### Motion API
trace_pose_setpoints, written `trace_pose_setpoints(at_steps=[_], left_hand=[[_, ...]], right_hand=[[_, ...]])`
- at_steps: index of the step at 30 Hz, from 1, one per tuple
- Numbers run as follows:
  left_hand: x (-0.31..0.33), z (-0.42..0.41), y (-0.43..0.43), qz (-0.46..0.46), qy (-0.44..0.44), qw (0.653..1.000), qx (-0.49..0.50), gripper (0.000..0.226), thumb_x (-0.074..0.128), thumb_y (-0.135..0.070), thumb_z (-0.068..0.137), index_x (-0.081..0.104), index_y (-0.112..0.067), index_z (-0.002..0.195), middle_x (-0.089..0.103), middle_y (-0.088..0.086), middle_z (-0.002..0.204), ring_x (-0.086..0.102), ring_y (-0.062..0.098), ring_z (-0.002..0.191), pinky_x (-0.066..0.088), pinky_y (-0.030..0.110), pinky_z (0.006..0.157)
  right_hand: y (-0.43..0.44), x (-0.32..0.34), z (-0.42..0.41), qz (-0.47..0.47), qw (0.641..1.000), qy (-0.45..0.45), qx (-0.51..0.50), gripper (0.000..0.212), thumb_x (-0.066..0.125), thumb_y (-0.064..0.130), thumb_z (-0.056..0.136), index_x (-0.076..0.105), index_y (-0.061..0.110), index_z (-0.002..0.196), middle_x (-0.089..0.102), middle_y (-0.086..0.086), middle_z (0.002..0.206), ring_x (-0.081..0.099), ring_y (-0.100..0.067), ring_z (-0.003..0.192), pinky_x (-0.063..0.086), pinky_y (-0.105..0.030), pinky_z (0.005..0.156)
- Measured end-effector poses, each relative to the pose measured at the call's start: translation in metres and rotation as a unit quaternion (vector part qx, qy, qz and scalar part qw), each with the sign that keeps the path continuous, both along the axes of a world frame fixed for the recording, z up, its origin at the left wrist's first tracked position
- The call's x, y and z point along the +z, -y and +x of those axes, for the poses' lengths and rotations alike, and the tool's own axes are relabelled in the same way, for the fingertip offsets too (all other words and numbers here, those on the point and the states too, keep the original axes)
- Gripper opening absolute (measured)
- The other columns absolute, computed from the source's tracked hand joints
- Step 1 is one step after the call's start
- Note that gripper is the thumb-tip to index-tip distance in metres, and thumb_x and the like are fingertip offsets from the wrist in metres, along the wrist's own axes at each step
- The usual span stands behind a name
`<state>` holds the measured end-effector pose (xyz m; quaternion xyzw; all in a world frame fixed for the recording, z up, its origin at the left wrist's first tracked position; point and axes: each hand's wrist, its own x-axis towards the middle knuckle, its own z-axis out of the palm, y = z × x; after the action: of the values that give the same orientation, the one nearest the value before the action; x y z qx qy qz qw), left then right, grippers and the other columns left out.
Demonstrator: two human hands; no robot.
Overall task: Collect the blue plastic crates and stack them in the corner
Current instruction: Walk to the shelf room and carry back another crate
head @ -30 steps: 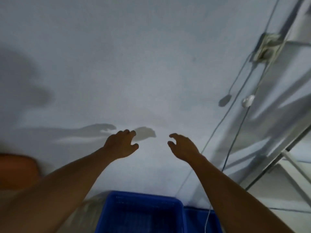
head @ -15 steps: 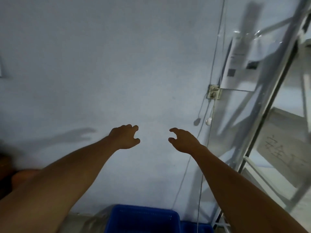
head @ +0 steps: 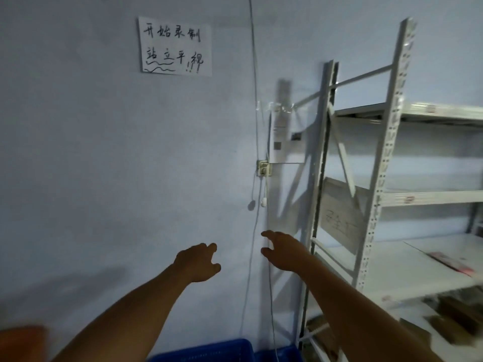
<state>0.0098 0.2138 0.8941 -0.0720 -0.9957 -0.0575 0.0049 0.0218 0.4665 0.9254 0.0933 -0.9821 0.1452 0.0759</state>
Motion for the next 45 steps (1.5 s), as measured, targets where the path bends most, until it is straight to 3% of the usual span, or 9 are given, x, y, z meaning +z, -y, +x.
trace_pose_setpoints(at_steps=[5,11,21,27,32,38,45], left_hand=[[0.017,0.035,-0.094,0.016,-0.01,0.998,-0.061,0.067,0.052,-0.054,0.101,0.038,-0.024,0.159,0.05,0.005,0.156,0.054,0.028,0.139,0.048,0.039,0.108],[0.028,0.098,-0.265,0.032,-0.005,0.987,-0.16,0.067,0.052,-0.052,0.1,0.039,-0.024,0.158,0.05,0.007,0.156,0.055,0.03,0.137,0.049,0.04,0.105],[0.023,0.263,-0.559,0.032,0.007,0.934,-0.355,0.06,0.054,-0.049,0.099,0.046,-0.024,0.153,0.054,0.006,0.155,0.058,0.031,0.134,0.05,0.04,0.101],[0.015,0.349,-0.692,0.024,0.029,0.889,-0.456,0.055,0.055,-0.056,0.092,0.054,-0.029,0.14,0.062,0.006,0.146,0.062,0.031,0.126,0.054,0.045,0.102],[-0.005,0.417,-0.784,0.013,0.025,0.842,-0.539,0.069,0.055,-0.053,0.098,0.04,-0.024,0.159,0.044,0.007,0.164,0.051,0.033,0.143,0.05,0.045,0.108],[-0.039,0.478,-0.86,0.027,0.047,0.789,-0.612,0.064,0.059,-0.053,0.09,0.052,-0.023,0.145,0.056,0.01,0.151,0.059,0.034,0.133,0.052,0.046,0.107],[-0.079,0.524,-0.908,0.005,0.057,0.767,-0.639,0.064,0.059,-0.052,0.092,0.05,-0.025,0.149,0.055,0.005,0.155,0.057,0.03,0.137,0.051,0.043,0.104]], right_hand=[[-0.082,0.019,0.071,-0.008,0.998,-0.022,-0.05,0.057,0.051,0.041,0.101,0.037,0.027,0.154,0.049,-0.006,0.153,0.049,-0.028,0.137,0.041,-0.043,0.111],[-0.229,0.023,0.182,0.011,0.989,-0.025,-0.144,0.056,0.05,0.041,0.099,0.037,0.03,0.153,0.051,-0.002,0.15,0.05,-0.028,0.134,0.044,-0.042,0.103],[-0.466,0.015,0.406,-0.014,0.939,-0.018,-0.343,0.054,0.052,0.041,0.099,0.041,0.029,0.15,0.057,-0.008,0.145,0.057,-0.029,0.128,0.049,-0.043,0.102],[-0.562,-0.006,0.526,-0.001,0.875,-0.002,-0.483,0.055,0.051,0.041,0.096,0.043,0.027,0.148,0.056,-0.008,0.144,0.054,-0.032,0.13,0.05,-0.042,0.097],[-0.615,-0.033,0.623,-0.021,0.802,0.015,-0.596,0.059,0.053,0.041,0.096,0.037,0.029,0.151,0.055,-0.01,0.145,0.054,-0.034,0.129,0.049,-0.043,0.098],[-0.642,-0.057,0.707,-0.034,0.722,0.02,-0.691,0.063,0.05,0.044,0.095,0.032,0.031,0.154,0.051,-0.007,0.15,0.049,-0.031,0.135,0.046,-0.043,0.103],[-0.668,-0.104,0.767,-0.067,0.671,0.031,-0.738,0.062,0.05,0.045,0.095,0.034,0.029,0.153,0.053,-0.007,0.148,0.05,-0.031,0.133,0.047,-0.044,0.099]])
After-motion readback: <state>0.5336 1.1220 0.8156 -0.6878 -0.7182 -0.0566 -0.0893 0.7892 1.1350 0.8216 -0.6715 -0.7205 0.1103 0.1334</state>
